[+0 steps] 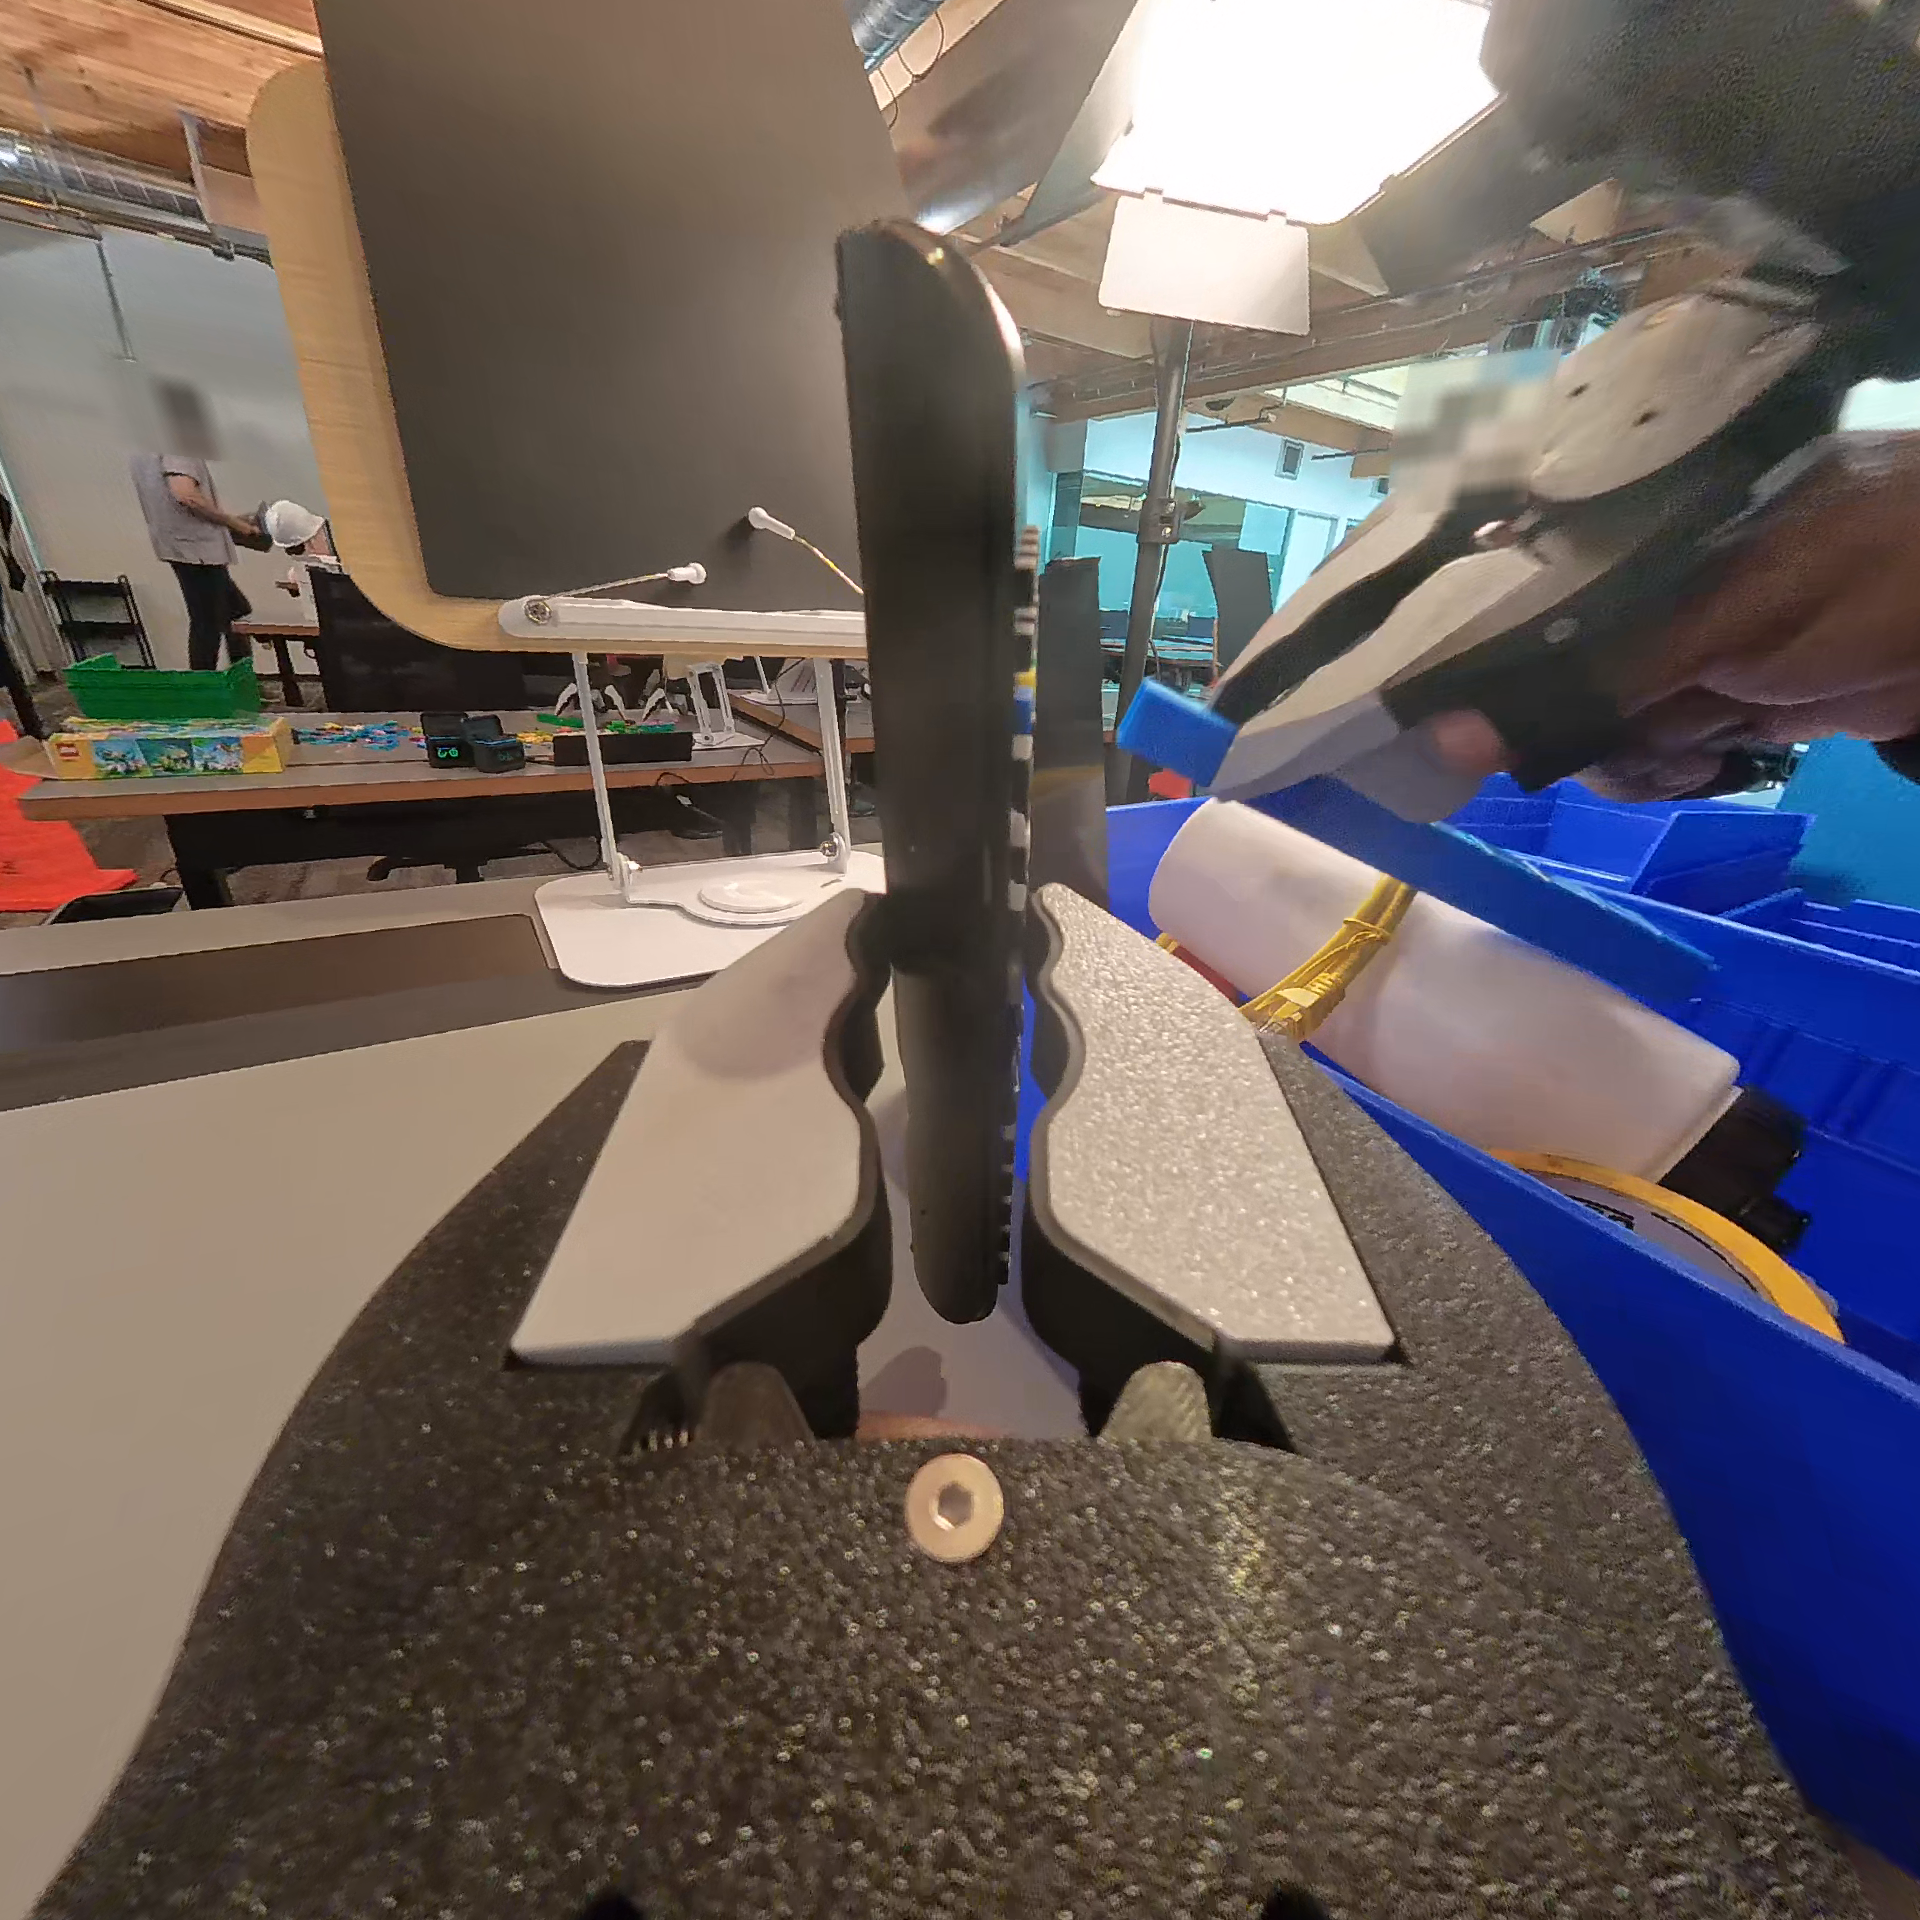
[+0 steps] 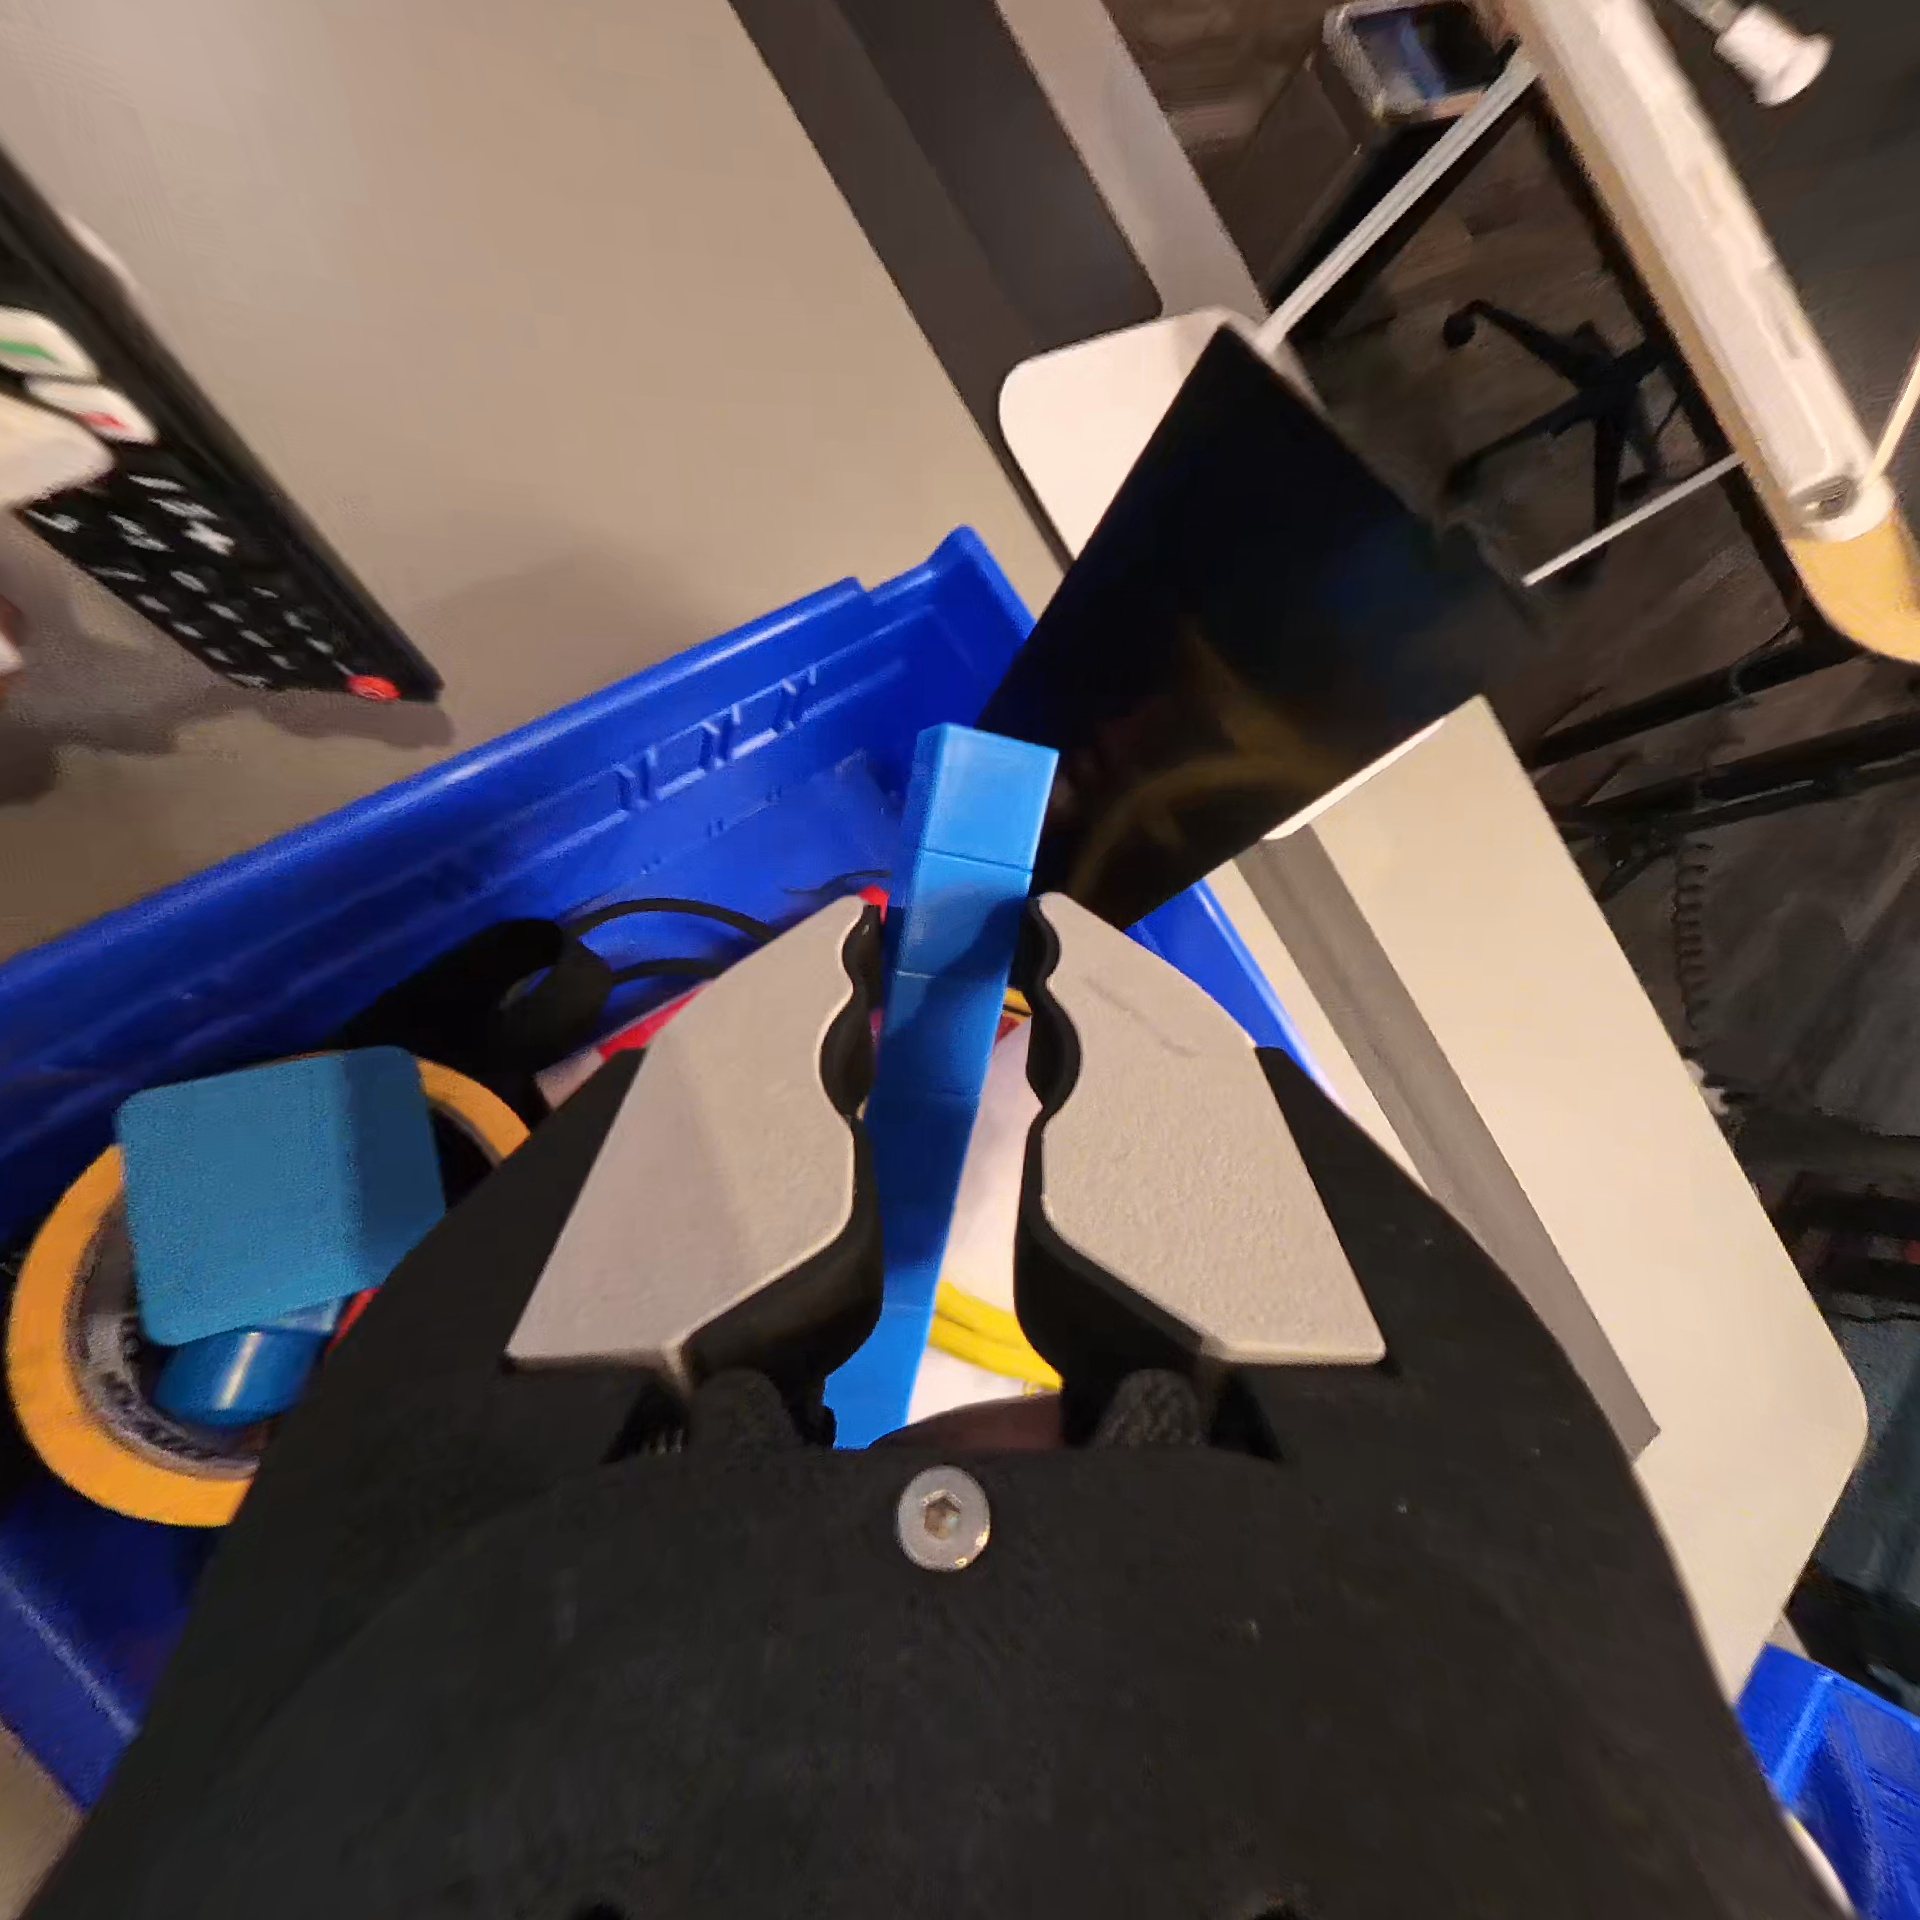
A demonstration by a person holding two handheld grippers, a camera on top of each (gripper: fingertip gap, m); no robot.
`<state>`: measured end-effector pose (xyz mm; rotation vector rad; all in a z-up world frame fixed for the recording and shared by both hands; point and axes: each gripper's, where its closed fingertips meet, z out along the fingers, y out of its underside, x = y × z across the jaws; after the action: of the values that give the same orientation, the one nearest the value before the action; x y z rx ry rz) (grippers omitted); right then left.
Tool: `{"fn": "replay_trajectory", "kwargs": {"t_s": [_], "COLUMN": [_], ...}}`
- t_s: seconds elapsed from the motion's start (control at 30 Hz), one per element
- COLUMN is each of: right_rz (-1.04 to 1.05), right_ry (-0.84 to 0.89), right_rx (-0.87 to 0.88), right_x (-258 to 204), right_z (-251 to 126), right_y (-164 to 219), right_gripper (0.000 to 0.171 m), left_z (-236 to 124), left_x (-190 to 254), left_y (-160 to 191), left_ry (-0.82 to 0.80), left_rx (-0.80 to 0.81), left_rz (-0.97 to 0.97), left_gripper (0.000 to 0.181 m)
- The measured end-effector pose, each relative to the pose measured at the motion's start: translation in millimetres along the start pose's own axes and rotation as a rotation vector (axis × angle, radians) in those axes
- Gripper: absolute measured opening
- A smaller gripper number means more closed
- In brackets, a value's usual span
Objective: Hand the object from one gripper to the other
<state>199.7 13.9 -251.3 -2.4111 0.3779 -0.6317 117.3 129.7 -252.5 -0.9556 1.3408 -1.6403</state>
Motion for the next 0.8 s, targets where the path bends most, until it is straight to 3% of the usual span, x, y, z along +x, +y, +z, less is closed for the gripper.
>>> {"fn": "replay_trajectory", "kwargs": {"t_s": [0.13,0.5,0.8], "right_rz": [-0.051,-0.405,-0.471], "right_ry": [-0.058,-0.395,-0.362], "right_rx": [-0.09,0.028,-0.029], "right_x": [-9,-85,-80], "right_z": [18,-44,-43], "right_y": [14,56,93], "right_gripper": [0.043,0.048,0.054], "left_z": [-1,1,3], "left_x": [-2,-7,0], "left_y": [-1,2,7], "left_ry": [-0.006,-0.003,0.037], "left_rx": [0.002,-0.013,-0.036], "left_rz": [-0.003,-0.043,-0.053], "left_gripper": [0.026,0.026,0.026]}}
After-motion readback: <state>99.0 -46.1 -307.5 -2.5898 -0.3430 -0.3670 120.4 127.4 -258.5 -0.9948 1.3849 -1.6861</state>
